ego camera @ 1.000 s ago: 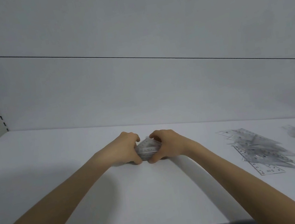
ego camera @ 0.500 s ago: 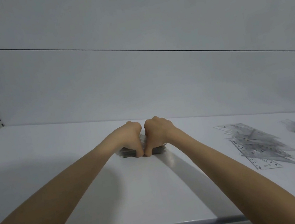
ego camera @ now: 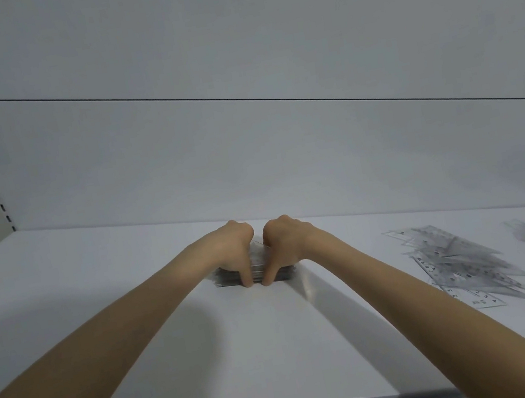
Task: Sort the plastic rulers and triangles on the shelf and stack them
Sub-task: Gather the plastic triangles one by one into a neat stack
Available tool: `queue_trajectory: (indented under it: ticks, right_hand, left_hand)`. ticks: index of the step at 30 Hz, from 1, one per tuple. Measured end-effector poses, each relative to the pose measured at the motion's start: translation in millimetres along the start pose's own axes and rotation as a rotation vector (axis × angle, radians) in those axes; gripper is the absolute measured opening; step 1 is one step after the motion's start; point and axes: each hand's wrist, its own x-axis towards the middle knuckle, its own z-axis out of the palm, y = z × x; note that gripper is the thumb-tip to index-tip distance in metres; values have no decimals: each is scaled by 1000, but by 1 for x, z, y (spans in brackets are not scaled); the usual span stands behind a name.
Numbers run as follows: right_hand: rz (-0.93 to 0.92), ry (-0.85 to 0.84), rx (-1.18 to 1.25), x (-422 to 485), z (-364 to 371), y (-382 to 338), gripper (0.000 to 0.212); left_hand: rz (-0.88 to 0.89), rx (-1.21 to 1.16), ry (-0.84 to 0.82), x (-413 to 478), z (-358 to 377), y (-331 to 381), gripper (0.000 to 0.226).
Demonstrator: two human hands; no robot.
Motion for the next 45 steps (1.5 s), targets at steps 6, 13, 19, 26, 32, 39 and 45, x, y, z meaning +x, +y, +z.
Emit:
queue_trajectory:
  ticks: [6,13,19,26,32,39,45]
  right_hand:
    - [5,-8,-5,-3,2,1,43]
    - [-46,3,7,-6,-3,-3,44]
    - [-52,-34,18,-9,-3,11,40]
    - [-75,14,-75,-20,-4,23,33]
    - [-85,15,-52,-21,-2,25,28]
    - [-89,16,-25,-25,1,35,19]
    - [-92,11,-16,-23,0,36,23]
  left_hand:
    - [11,16,7,-3,2,-1,44]
    - [62,45,-39,0,-3,0,76]
    - [-3,28,-60,-12,-6,-6,62]
    - [-54,-16,-69,-15,-3,-21,32]
    - [-53,-47,-75,-14,-3,-21,29]
    - [-55,-43,-53,-19,0,-30,26]
    - [-56,-64,-55,-20,0,-31,21]
